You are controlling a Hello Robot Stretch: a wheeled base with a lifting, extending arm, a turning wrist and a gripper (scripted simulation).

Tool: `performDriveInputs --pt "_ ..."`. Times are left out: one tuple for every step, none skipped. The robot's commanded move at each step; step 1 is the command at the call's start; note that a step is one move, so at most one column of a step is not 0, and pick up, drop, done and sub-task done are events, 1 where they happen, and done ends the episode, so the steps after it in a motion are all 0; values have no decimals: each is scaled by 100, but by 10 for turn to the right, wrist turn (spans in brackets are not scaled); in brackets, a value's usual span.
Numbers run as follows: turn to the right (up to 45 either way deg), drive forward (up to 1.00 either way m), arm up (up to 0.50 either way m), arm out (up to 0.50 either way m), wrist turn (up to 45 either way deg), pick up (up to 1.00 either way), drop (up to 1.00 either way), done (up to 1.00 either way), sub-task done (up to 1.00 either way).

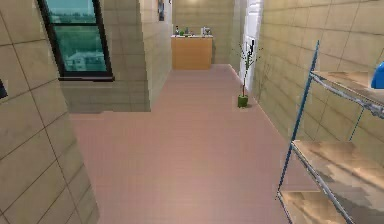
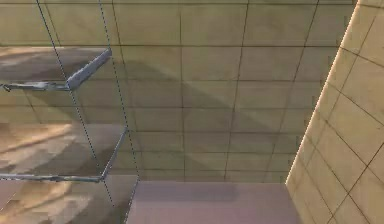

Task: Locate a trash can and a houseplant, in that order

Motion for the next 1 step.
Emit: performDriveInputs --pt "0 100 0 0 0 0 0 0 0"
